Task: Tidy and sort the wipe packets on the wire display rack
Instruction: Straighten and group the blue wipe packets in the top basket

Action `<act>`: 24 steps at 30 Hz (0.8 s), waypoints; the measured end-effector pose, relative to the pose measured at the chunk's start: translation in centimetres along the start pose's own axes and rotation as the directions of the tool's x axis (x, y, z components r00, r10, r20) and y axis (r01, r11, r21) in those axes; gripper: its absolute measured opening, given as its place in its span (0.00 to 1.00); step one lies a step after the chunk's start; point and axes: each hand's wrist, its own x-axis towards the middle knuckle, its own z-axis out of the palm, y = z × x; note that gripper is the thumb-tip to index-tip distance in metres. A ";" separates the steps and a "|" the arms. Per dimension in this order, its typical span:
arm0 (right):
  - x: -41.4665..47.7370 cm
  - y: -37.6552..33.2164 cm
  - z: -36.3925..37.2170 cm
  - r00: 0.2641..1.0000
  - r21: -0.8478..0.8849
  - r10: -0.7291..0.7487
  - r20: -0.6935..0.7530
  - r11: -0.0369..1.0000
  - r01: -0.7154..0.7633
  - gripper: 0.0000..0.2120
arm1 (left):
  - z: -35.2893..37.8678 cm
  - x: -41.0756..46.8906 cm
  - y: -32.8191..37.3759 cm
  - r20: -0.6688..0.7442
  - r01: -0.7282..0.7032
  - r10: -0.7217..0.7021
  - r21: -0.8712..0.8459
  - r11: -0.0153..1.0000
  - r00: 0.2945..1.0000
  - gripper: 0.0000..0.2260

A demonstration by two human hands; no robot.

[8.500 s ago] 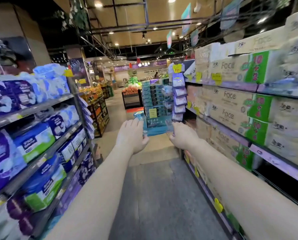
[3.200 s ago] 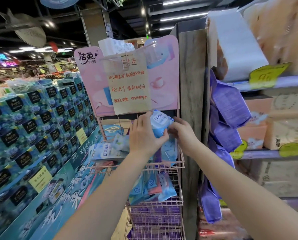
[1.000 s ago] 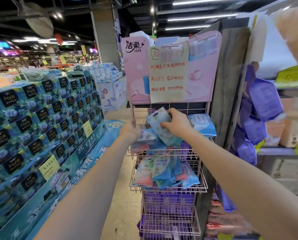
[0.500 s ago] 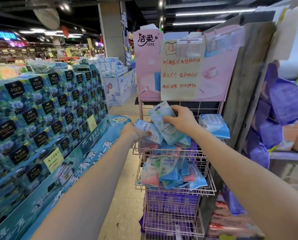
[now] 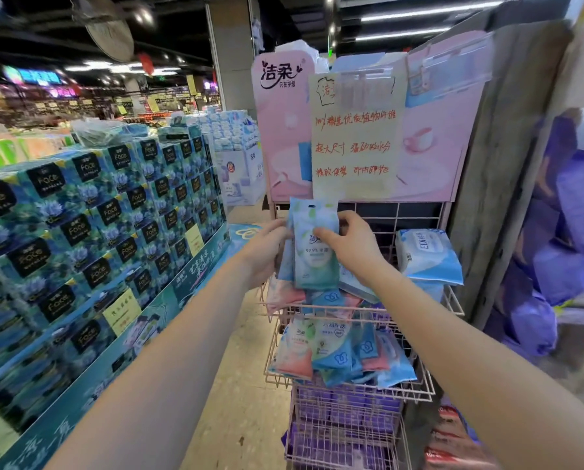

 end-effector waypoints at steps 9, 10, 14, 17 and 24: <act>1.6 0.1 0.6 0.996 -0.088 -0.013 0.085 0.996 0.021 0.21 | -0.8 1.5 -1.5 0.023 -0.060 0.059 0.083 0.995 0.998 0.32; 1.6 0.3 0.2 0.996 -0.136 0.000 0.093 0.991 0.013 0.21 | -0.8 1.6 -1.6 0.010 -0.055 0.054 0.093 0.994 0.998 0.32; 1.2 1.5 -1.1 0.984 -0.573 0.117 0.134 0.820 -0.020 0.21 | -1.0 2.0 -2.1 -0.039 -0.054 0.059 0.126 0.991 0.997 0.21; 0.9 2.1 -0.7 0.928 -0.790 0.304 0.214 0.613 -0.019 0.19 | -1.6 2.5 -1.7 0.034 -0.061 0.057 0.140 0.988 0.998 0.30; 1.0 1.3 -0.5 0.881 -0.853 0.435 0.187 0.516 -0.073 0.21 | -3.6 2.7 -0.8 0.085 -0.093 0.081 0.137 0.986 0.993 0.22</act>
